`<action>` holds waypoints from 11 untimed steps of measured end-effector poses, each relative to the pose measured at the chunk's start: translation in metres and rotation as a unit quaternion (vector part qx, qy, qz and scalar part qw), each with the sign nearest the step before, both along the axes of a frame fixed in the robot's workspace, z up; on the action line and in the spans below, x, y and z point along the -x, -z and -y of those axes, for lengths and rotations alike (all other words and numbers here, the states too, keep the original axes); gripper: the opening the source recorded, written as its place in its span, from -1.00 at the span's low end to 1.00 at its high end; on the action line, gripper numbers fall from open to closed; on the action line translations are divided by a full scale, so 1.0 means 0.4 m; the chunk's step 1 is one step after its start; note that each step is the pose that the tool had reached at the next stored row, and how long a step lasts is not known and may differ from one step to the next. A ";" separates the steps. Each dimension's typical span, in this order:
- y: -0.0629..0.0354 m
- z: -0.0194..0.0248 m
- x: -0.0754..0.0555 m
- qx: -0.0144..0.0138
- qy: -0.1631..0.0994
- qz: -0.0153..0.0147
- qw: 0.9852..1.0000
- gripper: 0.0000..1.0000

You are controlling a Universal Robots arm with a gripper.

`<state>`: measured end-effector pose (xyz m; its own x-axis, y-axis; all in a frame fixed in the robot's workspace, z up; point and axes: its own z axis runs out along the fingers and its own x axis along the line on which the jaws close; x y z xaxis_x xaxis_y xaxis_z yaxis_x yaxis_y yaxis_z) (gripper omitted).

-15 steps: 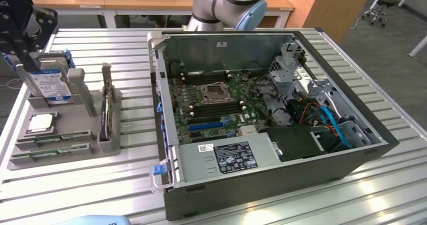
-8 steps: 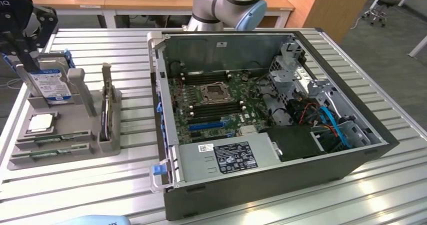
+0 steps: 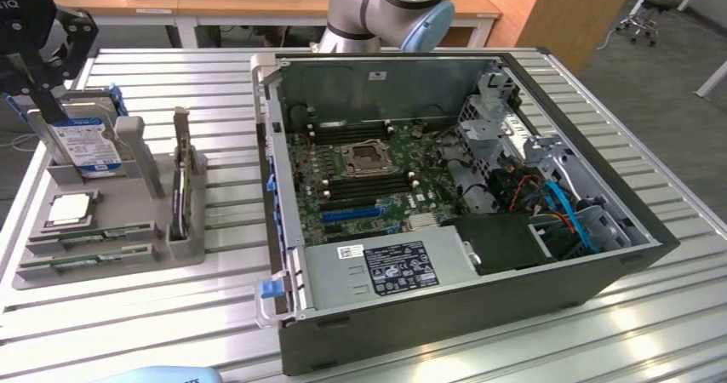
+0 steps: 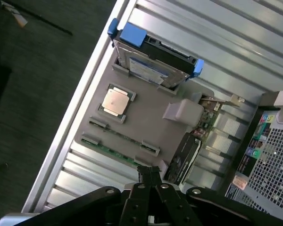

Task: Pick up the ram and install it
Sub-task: 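Pick up the ram and move it above insertion slot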

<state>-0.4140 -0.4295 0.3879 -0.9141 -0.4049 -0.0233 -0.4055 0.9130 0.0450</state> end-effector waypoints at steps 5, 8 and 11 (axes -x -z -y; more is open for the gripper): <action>0.001 0.000 0.000 0.000 -0.046 0.000 0.999 -0.80; 0.001 0.000 0.000 0.000 -0.073 0.000 0.997 -0.80; 0.001 0.000 0.000 0.000 -0.100 0.000 0.995 -0.80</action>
<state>-0.4139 -0.4295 0.3873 -0.8148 -0.5793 -0.0232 -0.5797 0.8136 0.0450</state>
